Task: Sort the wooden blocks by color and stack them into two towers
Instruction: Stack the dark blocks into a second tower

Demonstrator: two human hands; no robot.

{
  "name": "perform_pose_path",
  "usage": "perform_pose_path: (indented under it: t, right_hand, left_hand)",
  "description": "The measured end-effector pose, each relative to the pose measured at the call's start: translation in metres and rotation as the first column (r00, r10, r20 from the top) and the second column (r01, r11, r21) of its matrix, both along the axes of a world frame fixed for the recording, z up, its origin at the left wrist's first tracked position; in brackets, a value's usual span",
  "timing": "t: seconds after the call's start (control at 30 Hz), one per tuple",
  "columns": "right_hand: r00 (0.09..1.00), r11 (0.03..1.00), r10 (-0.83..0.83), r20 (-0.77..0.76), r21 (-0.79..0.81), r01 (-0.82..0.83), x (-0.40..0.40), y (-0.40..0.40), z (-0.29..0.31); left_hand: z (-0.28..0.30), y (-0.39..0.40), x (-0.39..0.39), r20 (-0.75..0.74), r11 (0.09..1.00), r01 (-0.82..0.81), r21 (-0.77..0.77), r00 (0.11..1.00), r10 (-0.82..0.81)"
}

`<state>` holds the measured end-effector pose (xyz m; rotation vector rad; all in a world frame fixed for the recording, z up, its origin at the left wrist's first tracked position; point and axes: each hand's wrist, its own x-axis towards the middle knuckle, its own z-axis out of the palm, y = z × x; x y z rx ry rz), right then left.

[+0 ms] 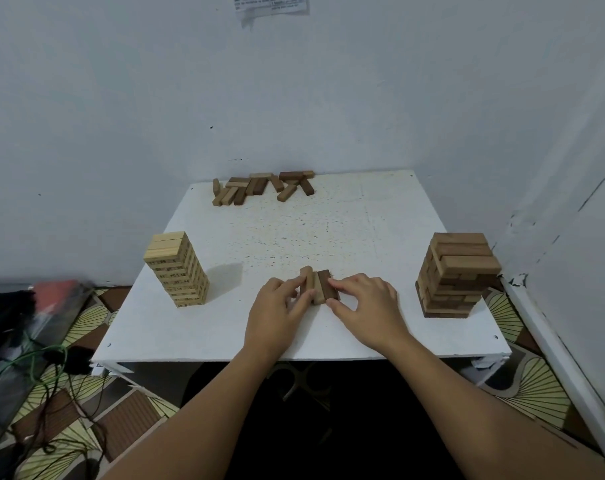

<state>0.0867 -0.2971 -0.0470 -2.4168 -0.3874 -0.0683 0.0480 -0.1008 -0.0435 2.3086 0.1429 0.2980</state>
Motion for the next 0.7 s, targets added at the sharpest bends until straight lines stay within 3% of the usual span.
perform_pose_path:
  t: [0.2,0.7]
  right_hand:
    - [1.000,0.999,-0.012,0.019,0.041,0.011,-0.0011,0.0003,-0.0006]
    - [0.998,0.996,-0.039,0.040,0.084,0.035,0.0007,0.0008,-0.0039]
  left_hand:
    - [-0.0042,0.0005,0.0012,0.064,0.997,-0.058,0.057,0.996,0.055]
    - [-0.0107,-0.0031,-0.0006,0.145,0.950,0.040,0.309,0.985,-0.089]
